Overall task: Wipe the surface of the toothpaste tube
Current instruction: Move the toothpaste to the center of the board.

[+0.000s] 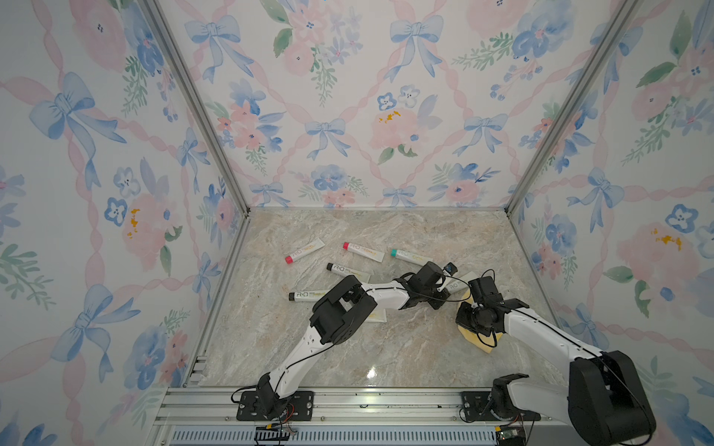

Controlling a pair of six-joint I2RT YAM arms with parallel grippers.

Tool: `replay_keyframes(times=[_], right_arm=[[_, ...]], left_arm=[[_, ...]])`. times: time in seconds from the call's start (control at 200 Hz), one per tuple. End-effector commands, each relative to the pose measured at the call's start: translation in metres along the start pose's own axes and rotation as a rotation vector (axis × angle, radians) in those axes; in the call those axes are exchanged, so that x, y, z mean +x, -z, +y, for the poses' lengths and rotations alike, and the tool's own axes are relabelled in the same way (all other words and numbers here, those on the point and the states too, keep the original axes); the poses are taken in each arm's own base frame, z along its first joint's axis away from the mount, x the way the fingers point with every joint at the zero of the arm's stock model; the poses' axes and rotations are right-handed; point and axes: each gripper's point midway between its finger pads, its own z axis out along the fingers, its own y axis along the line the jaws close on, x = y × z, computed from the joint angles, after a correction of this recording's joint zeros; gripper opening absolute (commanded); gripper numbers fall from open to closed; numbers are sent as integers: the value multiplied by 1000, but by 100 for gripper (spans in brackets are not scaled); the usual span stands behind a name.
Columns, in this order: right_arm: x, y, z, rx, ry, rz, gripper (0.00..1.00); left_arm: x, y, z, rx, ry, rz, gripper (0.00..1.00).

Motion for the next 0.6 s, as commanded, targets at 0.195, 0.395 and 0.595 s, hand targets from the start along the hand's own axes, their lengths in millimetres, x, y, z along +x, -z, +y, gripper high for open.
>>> replay_keyframes(times=[0.195, 0.395, 0.595], right_arm=[[6, -6, 5, -8, 12, 17, 12], [1, -8, 6, -5, 22, 19, 12], [-6, -8, 9, -15, 28, 21, 12]], left_arm=[[48, -14, -2, -16, 32, 151, 38], [10, 25, -3, -27, 17, 87, 58], [-2, 66, 12, -83, 27, 60, 65]])
